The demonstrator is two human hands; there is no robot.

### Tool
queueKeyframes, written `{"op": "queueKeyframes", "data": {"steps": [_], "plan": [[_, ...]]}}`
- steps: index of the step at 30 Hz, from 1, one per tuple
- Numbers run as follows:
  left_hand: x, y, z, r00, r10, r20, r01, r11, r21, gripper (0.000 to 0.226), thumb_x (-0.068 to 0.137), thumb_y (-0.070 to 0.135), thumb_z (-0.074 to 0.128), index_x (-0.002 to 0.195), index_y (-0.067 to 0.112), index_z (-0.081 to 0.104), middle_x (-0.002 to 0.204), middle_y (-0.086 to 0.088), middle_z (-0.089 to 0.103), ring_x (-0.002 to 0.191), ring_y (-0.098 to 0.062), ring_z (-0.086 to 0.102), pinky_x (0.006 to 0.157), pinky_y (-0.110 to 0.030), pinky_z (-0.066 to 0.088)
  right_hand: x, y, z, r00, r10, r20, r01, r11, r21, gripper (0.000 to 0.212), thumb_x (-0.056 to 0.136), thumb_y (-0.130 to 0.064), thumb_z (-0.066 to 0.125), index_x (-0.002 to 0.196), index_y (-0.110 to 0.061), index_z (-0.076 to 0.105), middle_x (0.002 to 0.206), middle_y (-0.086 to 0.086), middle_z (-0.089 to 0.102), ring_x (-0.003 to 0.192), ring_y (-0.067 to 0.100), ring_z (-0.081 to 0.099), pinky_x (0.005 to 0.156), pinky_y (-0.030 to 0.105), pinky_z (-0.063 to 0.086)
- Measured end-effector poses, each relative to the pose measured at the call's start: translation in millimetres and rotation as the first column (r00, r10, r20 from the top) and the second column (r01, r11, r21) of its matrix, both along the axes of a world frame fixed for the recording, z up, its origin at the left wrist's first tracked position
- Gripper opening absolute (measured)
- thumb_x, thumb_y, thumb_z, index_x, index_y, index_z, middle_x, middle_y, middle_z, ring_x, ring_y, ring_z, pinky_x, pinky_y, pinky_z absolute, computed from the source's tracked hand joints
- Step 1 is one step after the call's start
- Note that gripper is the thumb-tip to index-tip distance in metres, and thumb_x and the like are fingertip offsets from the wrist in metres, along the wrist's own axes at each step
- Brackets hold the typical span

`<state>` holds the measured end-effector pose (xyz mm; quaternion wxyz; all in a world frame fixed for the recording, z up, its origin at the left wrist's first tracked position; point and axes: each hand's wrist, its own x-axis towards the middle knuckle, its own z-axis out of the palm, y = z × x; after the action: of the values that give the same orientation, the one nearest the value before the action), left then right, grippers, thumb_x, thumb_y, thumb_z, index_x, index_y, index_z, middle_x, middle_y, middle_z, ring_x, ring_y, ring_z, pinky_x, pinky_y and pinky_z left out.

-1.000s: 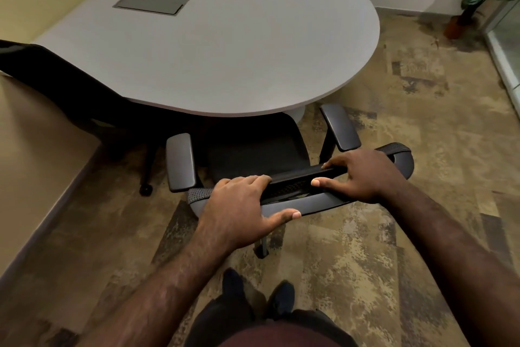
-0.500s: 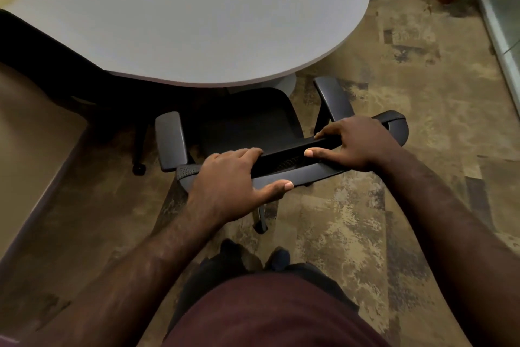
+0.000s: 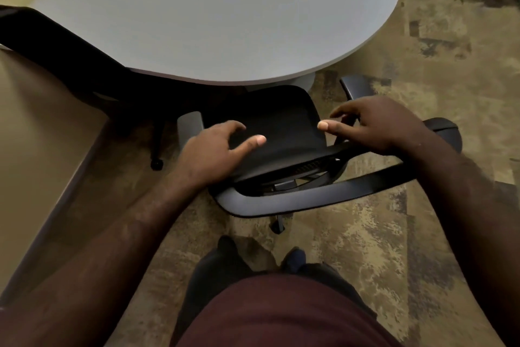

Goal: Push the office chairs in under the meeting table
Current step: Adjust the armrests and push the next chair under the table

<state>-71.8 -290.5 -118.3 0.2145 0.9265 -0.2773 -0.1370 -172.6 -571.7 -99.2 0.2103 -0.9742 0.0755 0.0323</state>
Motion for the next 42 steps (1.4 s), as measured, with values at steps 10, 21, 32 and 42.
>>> {"op": "queueKeyframes", "data": {"steps": [10, 21, 32, 42], "plan": [[176, 89, -99, 0.799, 0.428, -0.423, -0.543, 0.815, -0.201, 0.046, 0.088, 0.047, 0.065, 0.121, 0.015, 0.06, 0.116, -0.005, 0.064, 0.108, -0.024, 0.061, 0.085, -0.036, 0.049, 186, 107, -5, 0.95, 0.283, -0.13, -0.294, 0.953, -0.074, 0.064, 0.084, -0.052, 0.066, 0.133, -0.013, 0.052, 0.129, 0.013, 0.058, 0.117, 0.03, 0.053, 0.096, 0.041, 0.044], [240, 113, -228, 0.348, 0.318, -0.882, -0.593, 0.804, 0.055, 0.035, 0.09, 0.054, 0.058, 0.101, 0.021, 0.062, 0.089, 0.007, 0.059, 0.075, -0.01, 0.051, 0.061, -0.027, 0.032, 289, 213, -161, 0.802, 0.21, -0.559, -0.248, 0.969, 0.009, 0.116, 0.068, -0.042, 0.085, 0.153, -0.011, 0.012, 0.159, 0.01, 0.019, 0.141, 0.032, 0.028, 0.114, 0.046, 0.029], [245, 112, -277, 0.173, 0.133, -0.976, -0.664, 0.747, -0.016, 0.068, 0.066, 0.069, 0.074, 0.117, 0.026, 0.067, 0.112, 0.002, 0.073, 0.108, -0.017, 0.067, 0.092, -0.042, 0.052, 279, 245, -233, 0.808, 0.267, -0.525, -0.311, 0.95, 0.005, 0.154, 0.049, -0.064, 0.084, 0.151, -0.014, -0.02, 0.16, 0.004, -0.024, 0.148, 0.029, -0.011, 0.119, 0.053, 0.004], [249, 111, -305, 0.194, 0.239, -0.951, -0.645, 0.762, 0.06, 0.08, 0.073, 0.068, 0.069, 0.127, 0.012, 0.054, 0.11, -0.002, 0.07, 0.099, -0.017, 0.067, 0.076, -0.032, 0.055, 271, 246, -262, 0.789, 0.239, -0.567, -0.37, 0.92, -0.127, 0.143, 0.059, -0.068, 0.076, 0.151, -0.013, -0.018, 0.161, 0.004, -0.021, 0.149, 0.029, -0.004, 0.119, 0.053, 0.01]]}}
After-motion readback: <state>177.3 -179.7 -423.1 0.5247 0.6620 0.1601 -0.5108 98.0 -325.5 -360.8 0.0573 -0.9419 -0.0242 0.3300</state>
